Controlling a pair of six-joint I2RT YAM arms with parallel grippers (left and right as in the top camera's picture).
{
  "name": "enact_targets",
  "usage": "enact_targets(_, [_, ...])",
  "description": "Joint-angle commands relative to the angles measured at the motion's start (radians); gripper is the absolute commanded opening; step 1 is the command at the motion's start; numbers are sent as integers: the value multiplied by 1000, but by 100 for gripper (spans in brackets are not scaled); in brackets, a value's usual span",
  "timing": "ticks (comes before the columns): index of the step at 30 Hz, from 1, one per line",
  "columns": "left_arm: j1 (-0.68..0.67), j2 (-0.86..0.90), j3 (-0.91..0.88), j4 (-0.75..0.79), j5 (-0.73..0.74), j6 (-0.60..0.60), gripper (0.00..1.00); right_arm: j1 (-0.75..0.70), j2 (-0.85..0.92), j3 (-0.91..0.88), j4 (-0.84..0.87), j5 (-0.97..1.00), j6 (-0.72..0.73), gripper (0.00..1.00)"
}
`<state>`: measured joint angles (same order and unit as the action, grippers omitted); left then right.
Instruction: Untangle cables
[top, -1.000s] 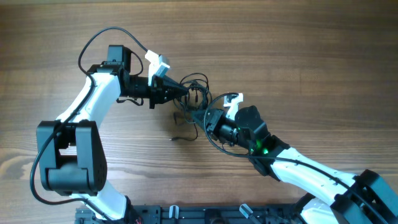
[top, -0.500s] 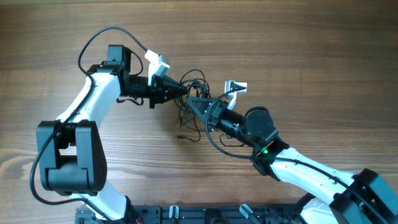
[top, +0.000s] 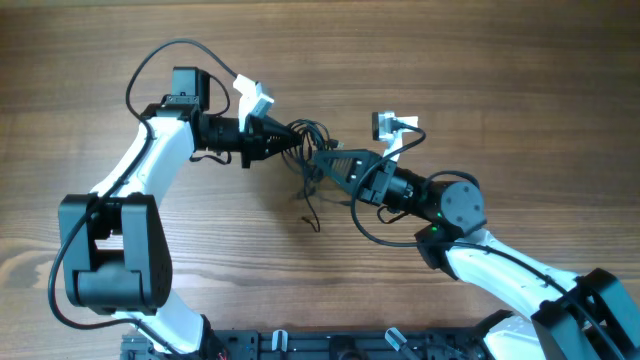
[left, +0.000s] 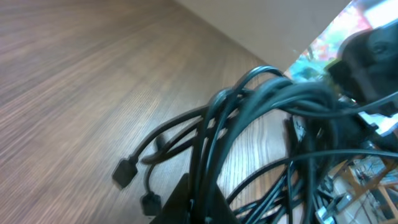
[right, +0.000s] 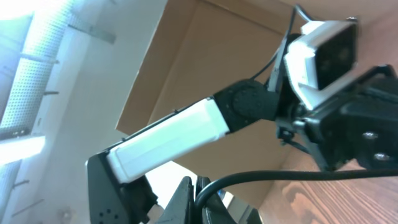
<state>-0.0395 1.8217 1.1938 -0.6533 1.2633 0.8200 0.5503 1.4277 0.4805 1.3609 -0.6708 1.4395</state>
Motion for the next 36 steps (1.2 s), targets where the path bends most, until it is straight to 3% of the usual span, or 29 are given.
enact_targets(1, [0, 6, 3, 86, -216, -294, 4, -21, 2, 14, 45, -35, 3, 4])
enact_targets(3, [0, 6, 3, 126, -325, -416, 4, -22, 2, 14, 45, -38, 3, 4])
enact_targets(6, [0, 6, 3, 143, -415, -493, 4, -22, 2, 14, 45, -37, 3, 4])
enact_targets(14, [-5, 6, 3, 146, -423, -500, 4, -22, 2, 14, 0, -37, 0, 4])
enact_targets(23, [-5, 6, 3, 146, -423, -500, 4, -21, 2, 14, -434, -38, -77, 4])
enact_targets(25, [-5, 6, 3, 146, -423, -500, 4, -21, 2, 14, -514, -38, -128, 7])
enact_targets(32, [-5, 6, 3, 145, -401, -499, 4, -21, 2, 14, -550, -18, -210, 18])
enact_targets(36, [-5, 6, 3, 137, -343, -484, 4, -21, 2, 14, -597, 26, -220, 4])
